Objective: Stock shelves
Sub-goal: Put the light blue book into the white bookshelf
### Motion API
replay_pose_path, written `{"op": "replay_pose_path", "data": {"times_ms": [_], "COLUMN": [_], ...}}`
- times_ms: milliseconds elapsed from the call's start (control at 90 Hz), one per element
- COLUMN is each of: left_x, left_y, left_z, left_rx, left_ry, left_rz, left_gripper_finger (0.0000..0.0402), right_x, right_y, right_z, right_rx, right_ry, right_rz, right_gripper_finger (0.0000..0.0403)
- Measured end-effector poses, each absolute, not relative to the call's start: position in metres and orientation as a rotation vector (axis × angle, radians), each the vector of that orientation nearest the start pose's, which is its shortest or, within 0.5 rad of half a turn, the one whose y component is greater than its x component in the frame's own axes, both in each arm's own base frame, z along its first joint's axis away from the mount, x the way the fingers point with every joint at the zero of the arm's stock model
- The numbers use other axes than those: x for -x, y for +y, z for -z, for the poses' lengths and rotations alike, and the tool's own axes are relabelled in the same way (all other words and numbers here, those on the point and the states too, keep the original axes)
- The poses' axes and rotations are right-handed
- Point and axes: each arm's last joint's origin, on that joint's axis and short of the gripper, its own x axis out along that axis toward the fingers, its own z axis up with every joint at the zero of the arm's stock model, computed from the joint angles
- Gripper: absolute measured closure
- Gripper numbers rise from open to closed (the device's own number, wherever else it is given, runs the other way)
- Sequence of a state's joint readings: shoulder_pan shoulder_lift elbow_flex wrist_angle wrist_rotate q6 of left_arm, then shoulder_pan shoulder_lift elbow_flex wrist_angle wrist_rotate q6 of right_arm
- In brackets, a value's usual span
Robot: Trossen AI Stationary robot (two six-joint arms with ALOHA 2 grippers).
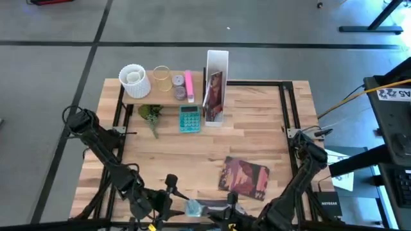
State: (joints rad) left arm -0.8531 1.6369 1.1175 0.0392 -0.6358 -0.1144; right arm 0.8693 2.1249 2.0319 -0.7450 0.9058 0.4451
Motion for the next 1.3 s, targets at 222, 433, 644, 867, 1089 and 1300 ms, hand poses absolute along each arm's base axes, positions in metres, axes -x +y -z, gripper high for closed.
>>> {"op": "replay_pose_path", "data": {"times_ms": [222,433,644,867,1089,1300], "left_x": [-0.244,-0.251,-0.261,-0.269,-0.260,-0.249], "left_y": [-0.264,-0.257,-0.252,-0.256,-0.264,-0.270], "left_z": [-0.257,-0.256,-0.248,-0.225,-0.230,-0.230], "left_rx": [-0.278,-0.253,-0.224,-0.237,-0.322,-0.393], "left_ry": [0.330,0.332,0.354,0.403,0.348,0.362], "left_rz": [0.116,0.070,0.031,0.005,-0.016,-0.013], "left_gripper_finger": [0.0178,0.0178,0.0178,0.0227,0.0378,0.0396], "right_x": [-0.322,-0.325,-0.328,-0.318,-0.319,-0.320], "right_y": [0.335,0.335,0.338,0.343,0.344,0.343], "right_z": [-0.299,-0.301,-0.305,-0.307,-0.296,-0.265], "right_rx": [0.199,0.194,0.246,0.332,0.293,0.288], "right_ry": [0.513,0.495,0.463,0.404,0.408,0.406], "right_rz": [0.182,0.175,0.149,0.238,0.242,0.268], "right_gripper_finger": [0.0402,0.0402,0.0402,0.0402,0.0402,0.0402]}}
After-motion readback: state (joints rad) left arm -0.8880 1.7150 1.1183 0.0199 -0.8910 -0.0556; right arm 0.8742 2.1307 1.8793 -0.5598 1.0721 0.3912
